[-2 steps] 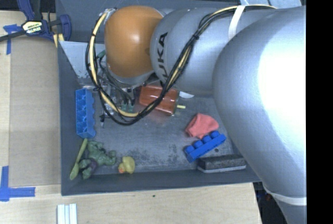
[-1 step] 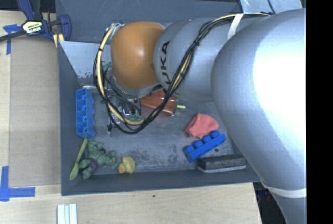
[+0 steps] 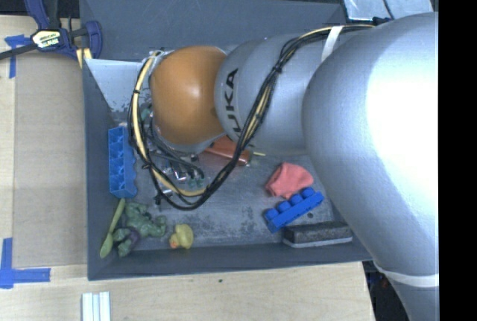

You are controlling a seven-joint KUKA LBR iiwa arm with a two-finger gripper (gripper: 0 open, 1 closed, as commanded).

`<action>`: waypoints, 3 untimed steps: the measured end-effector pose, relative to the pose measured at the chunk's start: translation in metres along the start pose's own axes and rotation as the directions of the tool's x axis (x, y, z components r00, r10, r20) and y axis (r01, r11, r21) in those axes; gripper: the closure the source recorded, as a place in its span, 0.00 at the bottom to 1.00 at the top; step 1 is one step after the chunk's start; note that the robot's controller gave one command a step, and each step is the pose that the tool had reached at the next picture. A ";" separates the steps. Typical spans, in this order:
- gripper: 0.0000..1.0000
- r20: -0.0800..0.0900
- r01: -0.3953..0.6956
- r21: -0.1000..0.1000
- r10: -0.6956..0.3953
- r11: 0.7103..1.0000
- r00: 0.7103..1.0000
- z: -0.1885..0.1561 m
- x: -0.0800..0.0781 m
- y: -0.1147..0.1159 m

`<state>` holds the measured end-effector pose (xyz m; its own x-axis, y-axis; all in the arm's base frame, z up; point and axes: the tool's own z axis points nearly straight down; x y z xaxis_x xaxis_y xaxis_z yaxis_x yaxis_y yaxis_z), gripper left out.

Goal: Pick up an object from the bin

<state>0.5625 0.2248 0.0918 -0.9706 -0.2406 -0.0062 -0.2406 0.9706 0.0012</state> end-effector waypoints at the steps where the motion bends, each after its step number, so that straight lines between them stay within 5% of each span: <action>1: 0.00 -0.003 -0.032 0.000 0.032 0.999 0.999 -0.041 0.018 -0.043; 2: 0.00 -0.002 -0.154 -0.001 0.154 0.988 0.988 -0.079 0.031 -0.048; 3: 0.00 -0.003 -0.098 0.001 0.098 0.995 0.995 -0.117 0.062 -0.085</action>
Offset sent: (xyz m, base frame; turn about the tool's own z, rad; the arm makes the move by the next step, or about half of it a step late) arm -0.0299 -0.0527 0.1017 0.0663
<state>0.5216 0.1272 0.2079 -0.9896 -0.1440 -0.0032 -0.1440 0.9896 0.0008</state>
